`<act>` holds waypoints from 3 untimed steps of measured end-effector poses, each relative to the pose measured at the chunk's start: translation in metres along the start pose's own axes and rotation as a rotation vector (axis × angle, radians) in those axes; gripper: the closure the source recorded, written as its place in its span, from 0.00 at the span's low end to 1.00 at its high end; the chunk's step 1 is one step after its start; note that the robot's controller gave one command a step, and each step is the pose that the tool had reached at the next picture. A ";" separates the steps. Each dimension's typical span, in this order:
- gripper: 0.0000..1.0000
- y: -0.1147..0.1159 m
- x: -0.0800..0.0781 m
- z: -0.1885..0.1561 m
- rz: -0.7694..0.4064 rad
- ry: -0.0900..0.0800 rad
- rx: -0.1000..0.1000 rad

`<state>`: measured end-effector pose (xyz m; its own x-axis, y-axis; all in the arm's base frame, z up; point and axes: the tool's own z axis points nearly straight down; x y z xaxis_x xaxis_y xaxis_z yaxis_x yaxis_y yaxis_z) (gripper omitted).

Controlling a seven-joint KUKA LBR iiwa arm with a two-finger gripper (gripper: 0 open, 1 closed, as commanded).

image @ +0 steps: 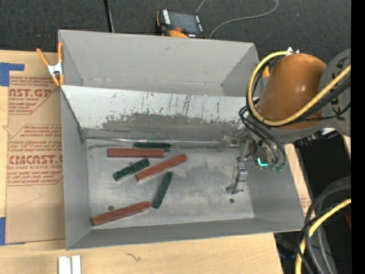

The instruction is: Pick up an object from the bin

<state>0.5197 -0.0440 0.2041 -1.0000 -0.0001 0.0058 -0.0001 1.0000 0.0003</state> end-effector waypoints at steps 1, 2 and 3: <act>0.00 0.048 -0.029 0.073 -0.228 -0.003 -0.001; 0.00 0.119 -0.074 0.136 -0.286 -0.011 -0.002; 0.00 0.149 -0.006 0.127 -0.404 -0.005 0.000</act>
Offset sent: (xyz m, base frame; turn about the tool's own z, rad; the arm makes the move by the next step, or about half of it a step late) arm 0.0291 0.0463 -0.0703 -0.2256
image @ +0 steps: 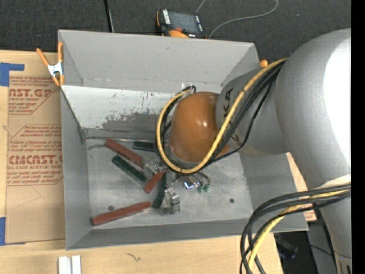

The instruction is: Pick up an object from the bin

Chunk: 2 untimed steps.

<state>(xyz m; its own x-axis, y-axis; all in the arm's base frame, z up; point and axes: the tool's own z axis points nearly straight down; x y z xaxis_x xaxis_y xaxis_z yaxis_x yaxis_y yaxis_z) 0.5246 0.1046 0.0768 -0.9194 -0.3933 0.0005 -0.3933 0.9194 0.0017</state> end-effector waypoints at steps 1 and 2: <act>1.00 -0.002 -0.002 -0.001 0.002 -0.005 0.002; 1.00 0.012 -0.020 -0.167 -0.105 -0.011 0.004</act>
Offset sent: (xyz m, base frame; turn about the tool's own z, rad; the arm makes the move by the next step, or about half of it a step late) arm 0.0000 0.0000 0.0000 0.0000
